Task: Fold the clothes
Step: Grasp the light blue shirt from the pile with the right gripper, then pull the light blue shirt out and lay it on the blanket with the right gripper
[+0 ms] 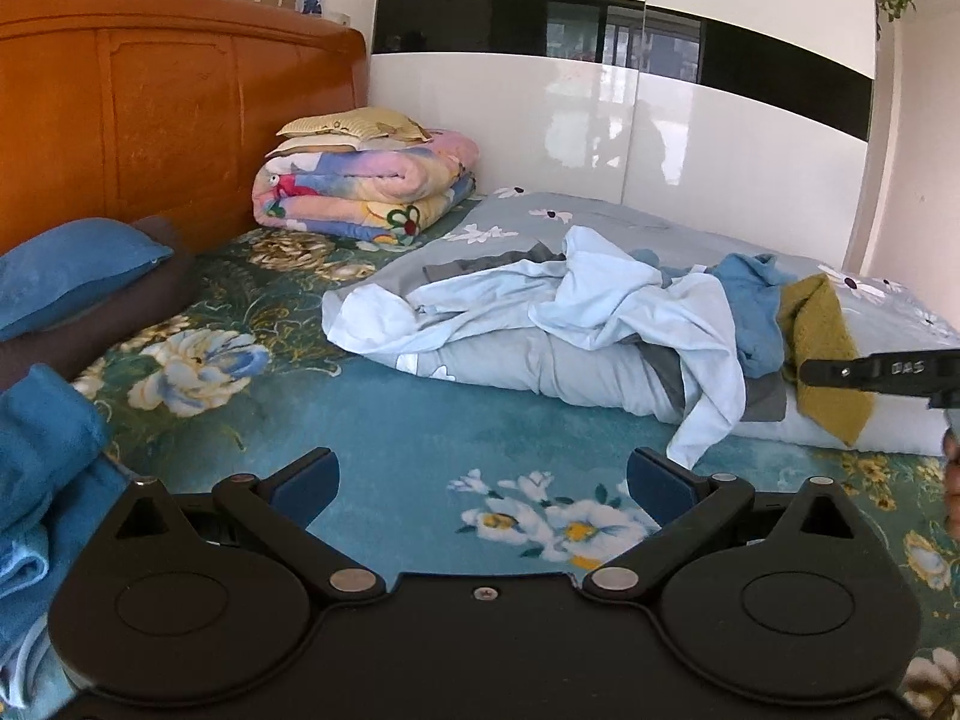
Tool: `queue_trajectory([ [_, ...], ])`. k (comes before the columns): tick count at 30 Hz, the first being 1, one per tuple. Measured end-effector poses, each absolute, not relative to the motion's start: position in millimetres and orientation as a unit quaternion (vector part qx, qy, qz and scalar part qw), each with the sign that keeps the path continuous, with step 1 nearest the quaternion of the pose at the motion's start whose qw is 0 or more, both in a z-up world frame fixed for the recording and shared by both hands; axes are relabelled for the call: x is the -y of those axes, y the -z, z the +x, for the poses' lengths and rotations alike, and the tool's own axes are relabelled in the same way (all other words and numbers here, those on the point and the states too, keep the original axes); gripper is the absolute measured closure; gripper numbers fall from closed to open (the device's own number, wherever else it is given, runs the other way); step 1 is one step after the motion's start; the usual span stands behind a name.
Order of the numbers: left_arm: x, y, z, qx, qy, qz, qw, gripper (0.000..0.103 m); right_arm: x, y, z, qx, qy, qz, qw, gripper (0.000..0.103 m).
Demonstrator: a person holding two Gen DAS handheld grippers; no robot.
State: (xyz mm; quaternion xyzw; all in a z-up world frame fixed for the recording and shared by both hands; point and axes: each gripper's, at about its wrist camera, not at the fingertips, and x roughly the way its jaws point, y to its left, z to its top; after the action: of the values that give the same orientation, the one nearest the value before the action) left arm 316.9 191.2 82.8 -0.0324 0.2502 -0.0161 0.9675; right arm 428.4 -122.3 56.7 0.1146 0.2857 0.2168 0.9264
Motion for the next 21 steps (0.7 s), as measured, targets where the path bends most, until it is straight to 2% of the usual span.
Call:
queue_trajectory([
  [2, -189.1, -81.7, 319.2, -0.250, 0.015, -0.034, 0.967, 0.002, 124.0, -51.3, 429.1, -0.285, -0.192, 0.112, 0.932, 0.094],
  [3, -188.3, -80.5, 321.2, -0.251, 0.013, -0.036, 0.967, 0.002, 123.7, -49.0, 431.6, -0.283, -0.186, 0.110, 0.934, 0.087],
  [6, -189.6, -74.5, 325.7, -0.254, 0.014, -0.043, 0.966, 0.002, 115.9, -44.7, 442.6, -0.283, -0.173, 0.091, 0.939, 0.052],
  [7, -190.3, -72.3, 327.0, -0.255, 0.015, -0.046, 0.966, 0.002, 110.7, -43.8, 445.4, -0.280, -0.168, 0.075, 0.942, 0.047],
  [16, -203.4, -41.8, 336.2, -0.279, 0.013, -0.067, 0.958, 0.002, 58.1, -18.1, 488.1, -0.299, -0.139, -0.021, 0.944, 0.041],
  [18, -207.2, -36.4, 337.3, -0.285, 0.010, -0.068, 0.956, 0.002, 48.4, -12.3, 496.5, -0.301, -0.128, -0.037, 0.944, 0.041],
  [21, -213.6, -32.2, 337.7, -0.289, 0.004, -0.072, 0.955, 0.002, 43.9, -8.2, 504.6, -0.305, -0.116, -0.022, 0.945, 0.047],
])
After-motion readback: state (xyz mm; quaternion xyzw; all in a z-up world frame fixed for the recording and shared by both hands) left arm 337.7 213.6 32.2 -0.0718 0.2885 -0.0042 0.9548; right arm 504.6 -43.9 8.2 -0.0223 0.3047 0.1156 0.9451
